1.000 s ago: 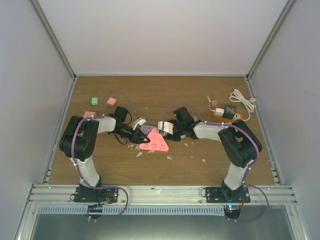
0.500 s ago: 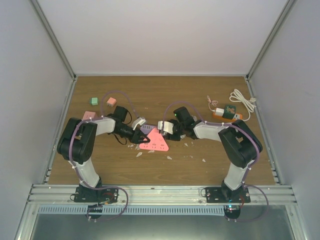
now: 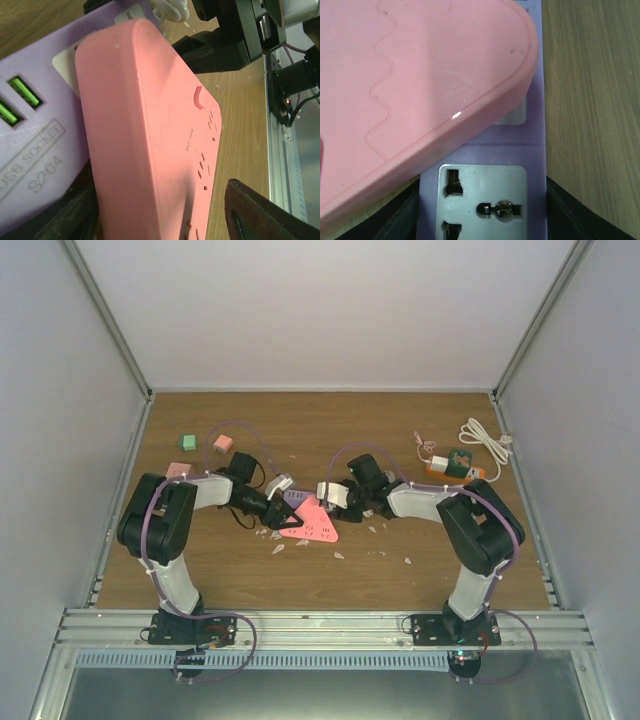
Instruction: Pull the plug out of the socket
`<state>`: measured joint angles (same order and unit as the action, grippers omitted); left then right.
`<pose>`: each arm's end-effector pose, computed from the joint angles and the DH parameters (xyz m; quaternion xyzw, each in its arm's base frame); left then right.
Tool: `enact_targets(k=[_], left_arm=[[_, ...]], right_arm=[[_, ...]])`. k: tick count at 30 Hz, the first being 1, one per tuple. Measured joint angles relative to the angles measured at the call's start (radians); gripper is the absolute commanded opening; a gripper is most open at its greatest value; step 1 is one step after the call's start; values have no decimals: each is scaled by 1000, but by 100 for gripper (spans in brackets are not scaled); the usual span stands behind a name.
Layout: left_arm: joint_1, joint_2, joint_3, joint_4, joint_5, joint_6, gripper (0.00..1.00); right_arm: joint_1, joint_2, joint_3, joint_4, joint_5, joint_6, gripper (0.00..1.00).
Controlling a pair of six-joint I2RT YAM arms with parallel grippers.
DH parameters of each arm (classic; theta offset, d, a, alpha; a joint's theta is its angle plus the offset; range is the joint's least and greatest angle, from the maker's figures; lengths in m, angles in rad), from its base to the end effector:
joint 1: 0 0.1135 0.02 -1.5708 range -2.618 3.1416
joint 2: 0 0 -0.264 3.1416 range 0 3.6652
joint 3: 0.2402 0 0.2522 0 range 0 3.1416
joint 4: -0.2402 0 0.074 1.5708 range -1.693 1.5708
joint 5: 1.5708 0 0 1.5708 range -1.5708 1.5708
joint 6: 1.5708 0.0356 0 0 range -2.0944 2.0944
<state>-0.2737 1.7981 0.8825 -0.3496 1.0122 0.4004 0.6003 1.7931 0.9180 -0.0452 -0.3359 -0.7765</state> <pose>0.2848 -0.1113 0.1245 0.3555 0.7914 -0.4697 0.1632 0.2792 0.2054 0.1358 -0.6348 0.6875 0.1301 0.3278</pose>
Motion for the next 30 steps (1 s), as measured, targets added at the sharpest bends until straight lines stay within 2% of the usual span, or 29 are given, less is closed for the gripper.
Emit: enact_targets(k=[3, 5, 11, 18, 30], left_arm=[[-1, 7, 0, -1, 0, 2, 74], [-1, 16, 4, -3, 1, 1, 72], [-1, 39, 16, -2, -2, -1, 47], [1, 32, 16, -6, 5, -24, 32], [0, 2, 3, -5, -5, -27, 24]], right_arm=[[-1, 0, 0, 0, 8, 7, 33], [-1, 0, 0, 0, 14, 11, 33], [-1, 0, 0, -1, 14, 14, 33], [-8, -1, 0, -7, -18, 8, 31], [-19, -1, 4, -9, -45, -3, 30]])
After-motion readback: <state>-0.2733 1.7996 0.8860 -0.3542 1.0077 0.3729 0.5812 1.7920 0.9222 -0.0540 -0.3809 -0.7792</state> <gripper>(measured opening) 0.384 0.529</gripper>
